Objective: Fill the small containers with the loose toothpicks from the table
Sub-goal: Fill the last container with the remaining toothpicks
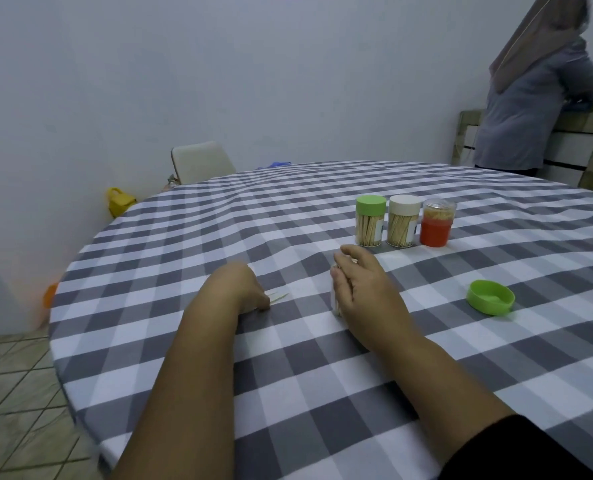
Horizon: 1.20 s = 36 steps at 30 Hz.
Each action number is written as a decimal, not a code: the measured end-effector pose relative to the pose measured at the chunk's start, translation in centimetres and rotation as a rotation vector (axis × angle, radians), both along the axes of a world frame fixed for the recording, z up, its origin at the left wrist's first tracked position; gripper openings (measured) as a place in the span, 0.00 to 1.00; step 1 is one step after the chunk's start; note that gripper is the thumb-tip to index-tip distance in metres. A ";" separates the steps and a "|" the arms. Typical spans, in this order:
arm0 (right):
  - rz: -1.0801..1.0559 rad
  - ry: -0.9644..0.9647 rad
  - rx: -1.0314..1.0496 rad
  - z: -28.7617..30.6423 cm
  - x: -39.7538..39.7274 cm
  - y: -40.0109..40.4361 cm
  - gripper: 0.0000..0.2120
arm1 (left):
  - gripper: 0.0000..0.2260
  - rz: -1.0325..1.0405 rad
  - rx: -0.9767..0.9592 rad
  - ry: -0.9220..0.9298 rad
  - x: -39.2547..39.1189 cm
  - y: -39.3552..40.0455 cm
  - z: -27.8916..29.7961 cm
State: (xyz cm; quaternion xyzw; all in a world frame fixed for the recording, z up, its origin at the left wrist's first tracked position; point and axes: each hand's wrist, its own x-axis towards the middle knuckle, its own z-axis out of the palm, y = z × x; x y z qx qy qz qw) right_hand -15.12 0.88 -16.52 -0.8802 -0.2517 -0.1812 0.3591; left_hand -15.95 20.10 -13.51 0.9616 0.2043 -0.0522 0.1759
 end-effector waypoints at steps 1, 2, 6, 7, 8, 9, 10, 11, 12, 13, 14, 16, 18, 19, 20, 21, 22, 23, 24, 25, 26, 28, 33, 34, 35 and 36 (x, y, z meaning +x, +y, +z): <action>-0.003 0.002 0.003 0.0 0.0 0.0 0.20 | 0.09 0.020 0.005 -0.017 0.2 -0.2 -0.1; -0.006 0.005 0.000 0.0 0.0 -0.1 0.20 | 0.08 0.039 0.020 -0.032 0.4 -0.5 -0.2; -0.023 -0.064 -0.093 -0.1 0.0 -0.2 0.21 | 0.07 0.116 0.139 -0.062 0.7 -2.0 -0.3; -0.033 -0.086 -0.114 -0.1 0.0 -0.3 0.21 | 0.08 0.122 0.161 -0.055 0.7 -2.3 -0.3; -0.043 -0.097 -0.120 -0.1 0.0 -0.5 0.21 | 0.08 0.119 0.186 -0.046 0.7 -2.5 -0.4; -0.049 -0.091 -0.114 0.0 0.0 -0.6 0.21 | 0.09 0.111 0.211 -0.038 0.7 -2.7 -0.4; -0.051 -0.068 -0.101 0.0 -0.1 -0.7 0.21 | 0.10 0.099 0.232 -0.029 0.7 -2.9 -0.4; -0.050 -0.039 -0.089 0.1 -0.1 -0.7 0.22 | 0.10 0.089 0.245 -0.016 0.6 -3.0 -0.3; -0.048 -0.014 -0.081 0.1 -0.2 -0.8 0.22 | 0.10 0.081 0.251 -0.001 0.5 -3.1 -0.2; -0.049 0.007 -0.077 0.2 -0.2 -0.8 0.23 | 0.10 0.075 0.248 0.015 0.5 -3.1 -0.1; -0.049 0.028 -0.072 0.3 -0.2 -0.9 0.23 | 0.10 0.070 0.239 0.031 0.5 -3.2 0.0; -0.045 0.080 -0.049 0.4 -0.3 -0.9 0.24 | 0.10 0.063 0.221 0.055 0.3 -3.3 0.2; -0.027 0.139 -0.018 0.5 -0.3 -1.1 0.26 | 0.11 0.053 0.213 0.048 0.2 -3.3 0.2; -0.015 0.162 -0.008 0.5 -0.3 -1.2 0.27 | 0.11 0.045 0.201 0.028 0.2 -3.4 0.2; -0.007 0.178 -0.001 0.6 -0.3 -1.2 0.29 | 0.12 0.037 0.180 -0.006 0.2 -3.5 0.1; -0.005 0.190 0.005 0.6 -0.3 -1.2 0.31 | 0.12 0.032 0.146 -0.054 0.2 -3.7 0.0; -0.008 0.205 0.015 0.6 -0.3 -1.2 0.33 | 0.11 0.025 0.093 -0.110 0.2 -4.0 -0.2; -0.013 0.223 0.031 0.7 -0.3 -1.1 0.36 | 0.10 0.015 0.022 -0.175 0.3 -4.3 -0.3; -0.017 0.239 0.045 0.7 -0.3 -1.1 0.37 | 0.08 0.003 -0.057 -0.245 0.4 -4.6 -0.4; -0.024 0.244 0.051 0.7 -0.4 -1.1 0.37 | 0.07 -0.012 -0.131 -0.312 0.5 -4.9 -0.5; -0.031 0.237 0.045 0.6 -0.3 -1.1 0.36 | 0.05 -0.025 -0.190 -0.377 0.5 -5.1 -0.6; -0.044 0.211 0.014 0.5 -0.2 -1.2 0.32 | 0.06 -0.044 -0.279 -0.495 0.6 -5.4 -0.6; -0.020 0.201 0.022 0.6 -0.3 -1.1 0.31 | 0.16 -0.085 -0.501 -0.665 0.5 -6.0 -0.3; -0.013 0.199 0.032 0.6 -0.3 -1.1 0.31 | 0.15 -0.091 -0.539 -0.688 0.4 -6.1 -0.3; -0.009 0.196 0.031 0.6 -0.3 -1.1 0.31 | 0.12 -0.098 -0.579 -0.706 0.4 -6.2 -0.2; -0.012 0.193 0.022 0.7 -0.3 -1.1 0.30 | 0.10 -0.108 -0.619 -0.719 0.4 -6.2 -0.2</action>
